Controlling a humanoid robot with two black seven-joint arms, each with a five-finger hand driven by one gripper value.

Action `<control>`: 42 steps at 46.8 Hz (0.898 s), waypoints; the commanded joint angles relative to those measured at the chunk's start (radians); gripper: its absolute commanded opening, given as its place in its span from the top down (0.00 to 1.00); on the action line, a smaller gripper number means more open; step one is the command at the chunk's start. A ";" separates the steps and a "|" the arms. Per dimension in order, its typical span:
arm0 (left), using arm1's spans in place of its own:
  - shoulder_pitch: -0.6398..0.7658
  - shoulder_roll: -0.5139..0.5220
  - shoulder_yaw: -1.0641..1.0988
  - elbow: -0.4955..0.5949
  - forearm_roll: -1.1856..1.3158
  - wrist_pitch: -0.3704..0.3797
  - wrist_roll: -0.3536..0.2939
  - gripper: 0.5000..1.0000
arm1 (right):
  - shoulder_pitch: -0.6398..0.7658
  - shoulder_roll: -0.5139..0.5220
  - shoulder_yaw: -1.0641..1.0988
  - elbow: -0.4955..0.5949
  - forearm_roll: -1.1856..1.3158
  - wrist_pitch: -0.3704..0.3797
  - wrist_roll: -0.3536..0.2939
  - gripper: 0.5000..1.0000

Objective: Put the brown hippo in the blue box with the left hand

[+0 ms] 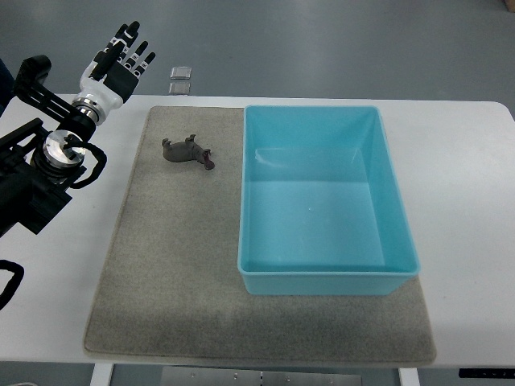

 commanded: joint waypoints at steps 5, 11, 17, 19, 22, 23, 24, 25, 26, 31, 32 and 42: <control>0.001 0.000 0.001 0.000 0.000 0.001 -0.003 0.01 | 0.000 0.000 0.000 0.000 0.000 0.000 0.000 0.13; 0.000 0.000 0.000 0.000 -0.001 0.001 -0.001 0.01 | 0.000 0.000 0.000 0.000 0.000 0.000 -0.001 0.13; 0.000 0.000 -0.001 0.000 -0.001 -0.001 -0.001 0.01 | 0.000 0.000 0.000 0.000 0.000 0.000 0.000 0.13; 0.000 0.000 -0.001 0.000 -0.001 -0.002 -0.001 0.01 | 0.000 0.000 0.000 0.000 0.000 0.000 0.000 0.13; 0.001 0.000 -0.001 0.000 -0.004 -0.010 -0.001 0.01 | 0.000 0.000 0.000 0.000 0.000 0.000 0.000 0.13; 0.001 0.000 -0.001 0.000 -0.004 -0.010 -0.001 0.01 | 0.000 0.000 0.000 0.000 0.000 0.000 0.000 0.13; 0.001 0.000 -0.001 0.000 -0.007 -0.010 -0.001 0.01 | 0.000 0.000 0.000 0.000 0.000 0.000 0.000 0.13; 0.001 0.000 -0.001 0.000 -0.009 -0.011 -0.001 0.01 | 0.000 0.000 0.000 0.000 0.000 0.000 0.000 0.13; 0.001 0.000 -0.002 0.000 -0.009 -0.010 -0.001 0.01 | -0.001 0.000 0.000 0.000 0.000 0.000 0.000 0.13; 0.000 0.000 -0.004 -0.002 0.000 -0.007 -0.001 0.01 | 0.000 0.000 0.000 0.000 0.000 0.000 0.000 0.13; 0.000 0.000 -0.004 -0.002 0.000 -0.004 -0.001 0.01 | 0.000 0.000 0.000 0.000 0.000 0.000 0.000 0.13; 0.001 0.002 0.001 -0.002 0.003 0.001 -0.001 0.01 | 0.000 0.000 0.000 0.000 0.000 0.000 0.000 0.13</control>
